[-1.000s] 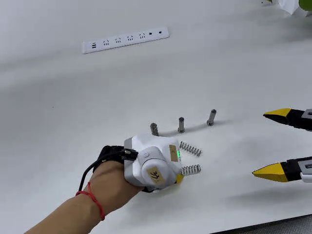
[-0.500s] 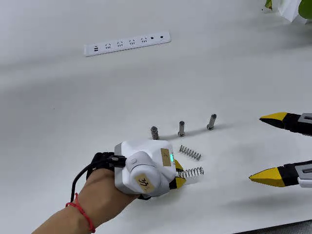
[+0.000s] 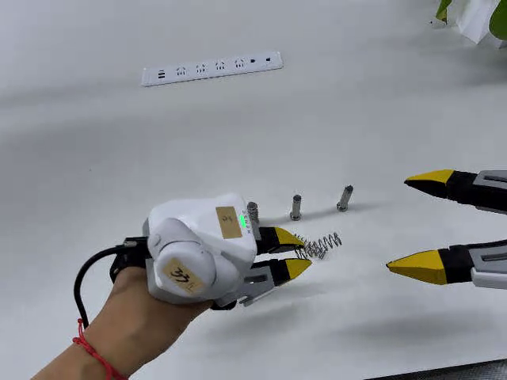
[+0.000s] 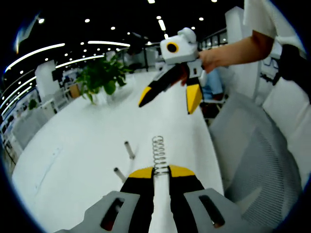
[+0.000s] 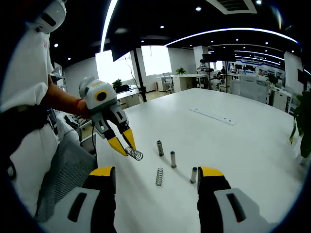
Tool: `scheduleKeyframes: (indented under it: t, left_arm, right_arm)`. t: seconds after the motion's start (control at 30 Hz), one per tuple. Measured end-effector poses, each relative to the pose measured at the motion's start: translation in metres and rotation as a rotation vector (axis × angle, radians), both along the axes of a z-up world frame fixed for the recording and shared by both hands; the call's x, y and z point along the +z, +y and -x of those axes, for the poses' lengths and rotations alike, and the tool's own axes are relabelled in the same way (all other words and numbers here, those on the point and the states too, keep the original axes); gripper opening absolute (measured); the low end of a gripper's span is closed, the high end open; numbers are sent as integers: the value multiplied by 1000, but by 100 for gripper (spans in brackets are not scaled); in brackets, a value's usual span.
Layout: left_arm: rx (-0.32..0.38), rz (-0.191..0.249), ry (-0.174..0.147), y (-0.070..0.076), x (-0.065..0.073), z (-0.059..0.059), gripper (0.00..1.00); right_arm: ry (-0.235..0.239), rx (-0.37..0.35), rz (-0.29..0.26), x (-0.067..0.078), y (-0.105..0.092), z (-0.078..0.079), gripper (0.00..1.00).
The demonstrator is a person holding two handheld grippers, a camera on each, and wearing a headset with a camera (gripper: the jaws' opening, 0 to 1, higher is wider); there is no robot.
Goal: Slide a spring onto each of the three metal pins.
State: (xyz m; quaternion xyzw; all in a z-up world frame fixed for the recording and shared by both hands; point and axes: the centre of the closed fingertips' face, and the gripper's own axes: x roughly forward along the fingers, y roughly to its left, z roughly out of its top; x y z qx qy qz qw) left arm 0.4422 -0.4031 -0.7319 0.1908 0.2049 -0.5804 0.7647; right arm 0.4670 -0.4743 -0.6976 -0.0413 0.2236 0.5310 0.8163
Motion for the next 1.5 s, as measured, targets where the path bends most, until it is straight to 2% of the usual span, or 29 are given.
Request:
scheduleKeyframes:
  t: [0.03, 0.07, 0.13, 0.2, 0.27, 0.3, 0.4, 0.5, 0.63, 0.87, 0.97, 1.07, 1.27, 1.5]
  left_arm:
    - [11, 23, 0, -1, 6, -1, 10]
    - [18, 38, -1, -1, 9, -1, 10]
    - [32, 66, -7, -1, 17, -3, 10]
    - [45, 89, -9, -1, 22, -4, 10]
    - [60, 107, -13, 0, 27, -5, 10]
    - [66, 122, -13, 1, 30, -5, 10]
    - [82, 149, -17, 2, 37, -7, 10]
    - [100, 180, -19, 3, 45, -10, 10]
    - [128, 231, -19, 3, 56, -14, 10]
    - [137, 260, -19, 2, 61, -15, 10]
    - [140, 277, -18, 1, 64, -15, 10]
    - [139, 284, -17, 0, 65, -15, 10]
    - [136, 291, -15, -1, 67, -14, 10]
    - [133, 295, -7, -3, 67, -13, 11]
  right_arm:
    - [23, -10, -36, 6, 6, 0, 67]
    - [34, -10, -47, 8, 9, 0, 65]
    - [24, -10, -77, 16, 17, -2, 61]
    - [52, -17, -118, 21, 24, -1, 56]
    - [60, -31, -164, 29, 30, -4, 51]
    - [77, -47, -202, 34, 33, -6, 48]
    - [125, -76, -262, 39, 39, -10, 40]
    - [155, -99, -308, 42, 43, -12, 33]
    - [186, -99, -335, 42, 51, -11, 31]
    - [244, -119, -424, 52, 56, -10, 25]
    - [251, -121, -425, 51, 56, -10, 23]
    - [276, -128, -459, 55, 57, -9, 20]
    - [288, -121, -463, 56, 58, -6, 16]
    - [273, -108, -451, 59, 60, -3, 13]
